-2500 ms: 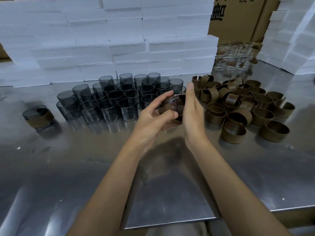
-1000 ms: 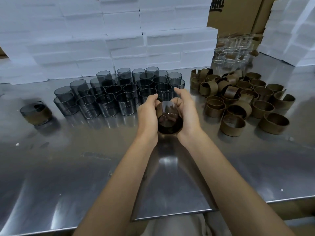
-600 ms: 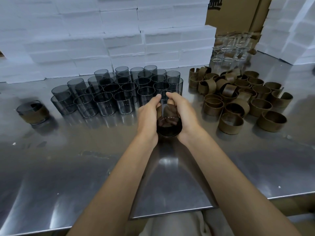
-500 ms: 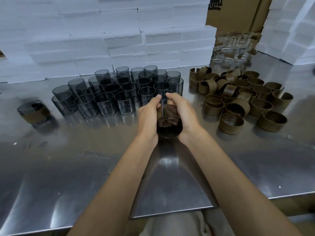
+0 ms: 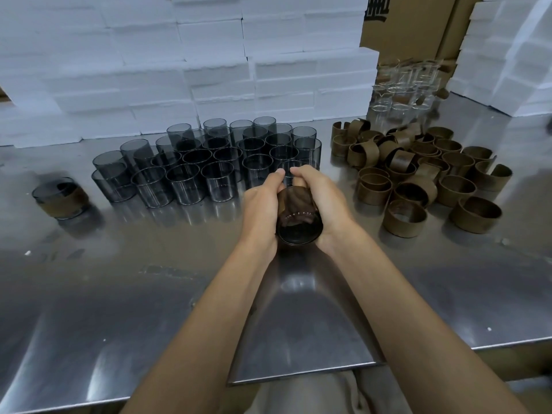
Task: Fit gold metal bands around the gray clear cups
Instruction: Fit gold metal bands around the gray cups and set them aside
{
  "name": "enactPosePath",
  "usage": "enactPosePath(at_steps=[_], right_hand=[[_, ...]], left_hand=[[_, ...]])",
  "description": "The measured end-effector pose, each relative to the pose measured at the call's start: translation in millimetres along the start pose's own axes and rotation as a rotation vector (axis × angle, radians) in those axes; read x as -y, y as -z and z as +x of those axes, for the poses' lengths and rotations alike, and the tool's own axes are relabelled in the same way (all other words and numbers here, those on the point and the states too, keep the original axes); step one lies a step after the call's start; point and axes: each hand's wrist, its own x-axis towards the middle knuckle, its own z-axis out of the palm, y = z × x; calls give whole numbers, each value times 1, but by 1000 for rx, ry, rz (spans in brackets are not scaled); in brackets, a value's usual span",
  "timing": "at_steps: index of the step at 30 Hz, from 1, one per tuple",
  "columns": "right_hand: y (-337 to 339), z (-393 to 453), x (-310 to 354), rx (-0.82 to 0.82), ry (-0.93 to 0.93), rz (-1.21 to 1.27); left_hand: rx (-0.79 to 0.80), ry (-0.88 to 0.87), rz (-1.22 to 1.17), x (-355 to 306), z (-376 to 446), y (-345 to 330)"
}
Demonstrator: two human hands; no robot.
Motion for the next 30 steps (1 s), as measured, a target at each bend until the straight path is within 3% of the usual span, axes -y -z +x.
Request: enactPosePath(at_steps=[10,14,17,22,30], right_hand=[[0,1,-3,-25,36,6],[-2,-2,1,6,22,126],[0,-4,3,56,-1,200],[4,-11,5,280,-145,115],[10,-9,7,197,-27,199]], left_hand=[[36,-51,33,3,1,2],[24,-87,44,-3,2,0],[-4,-248,113,-8,5,-1],[25,-518,283,-9,12,12],[153,-547,203,-20,8,31]])
